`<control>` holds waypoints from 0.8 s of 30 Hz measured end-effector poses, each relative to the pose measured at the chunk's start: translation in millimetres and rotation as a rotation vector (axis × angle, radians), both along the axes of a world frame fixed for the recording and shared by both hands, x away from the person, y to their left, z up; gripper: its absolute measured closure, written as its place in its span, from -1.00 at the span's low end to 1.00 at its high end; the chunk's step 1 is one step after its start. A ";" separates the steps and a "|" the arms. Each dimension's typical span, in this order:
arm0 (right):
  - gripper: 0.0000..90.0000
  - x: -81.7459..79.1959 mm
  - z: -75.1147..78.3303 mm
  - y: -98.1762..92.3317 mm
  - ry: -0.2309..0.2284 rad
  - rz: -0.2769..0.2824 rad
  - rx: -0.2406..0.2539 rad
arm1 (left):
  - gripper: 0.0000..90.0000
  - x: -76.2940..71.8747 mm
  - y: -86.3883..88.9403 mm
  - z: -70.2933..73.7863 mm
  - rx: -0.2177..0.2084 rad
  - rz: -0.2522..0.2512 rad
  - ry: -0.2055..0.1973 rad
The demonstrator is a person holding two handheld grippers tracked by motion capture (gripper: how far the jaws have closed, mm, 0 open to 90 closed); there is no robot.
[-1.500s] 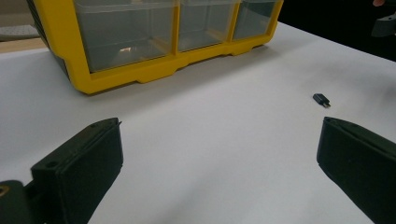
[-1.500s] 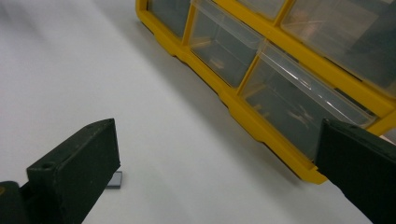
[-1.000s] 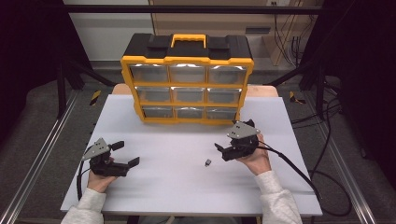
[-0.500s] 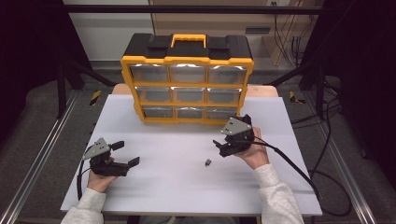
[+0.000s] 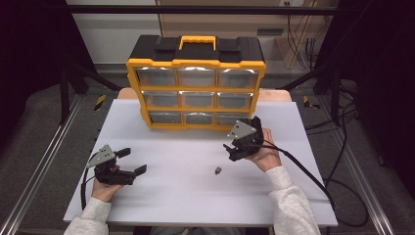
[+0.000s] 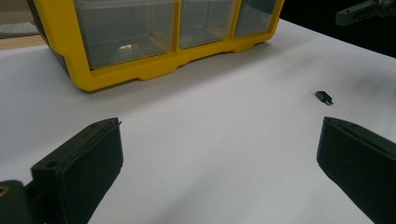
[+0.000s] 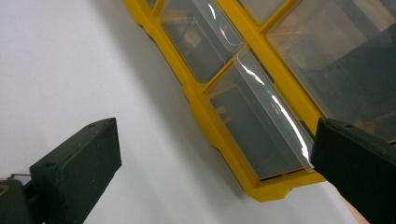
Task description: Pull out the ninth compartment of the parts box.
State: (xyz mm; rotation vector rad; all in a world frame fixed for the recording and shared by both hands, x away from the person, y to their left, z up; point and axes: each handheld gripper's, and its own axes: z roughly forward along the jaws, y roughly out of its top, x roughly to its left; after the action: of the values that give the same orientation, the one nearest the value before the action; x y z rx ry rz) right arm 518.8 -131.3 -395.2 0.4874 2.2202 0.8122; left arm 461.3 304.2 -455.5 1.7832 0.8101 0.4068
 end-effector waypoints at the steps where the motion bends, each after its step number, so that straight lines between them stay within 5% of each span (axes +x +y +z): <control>1: -0.96 0.7 0.2 0.6 -0.001 -0.004 -0.009 | -1.00 0.0 0.1 0.1 -0.001 0.000 0.000; 24: -0.94 15.8 -0.8 17.9 -0.050 0.003 -0.201 | -1.00 0.5 0.0 -0.2 0.005 0.002 0.001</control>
State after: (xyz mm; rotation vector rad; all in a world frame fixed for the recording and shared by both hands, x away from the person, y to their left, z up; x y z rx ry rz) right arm 534.5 -113.4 -396.0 0.3618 2.2275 0.5877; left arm 461.8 304.2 -455.7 1.7870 0.8126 0.4095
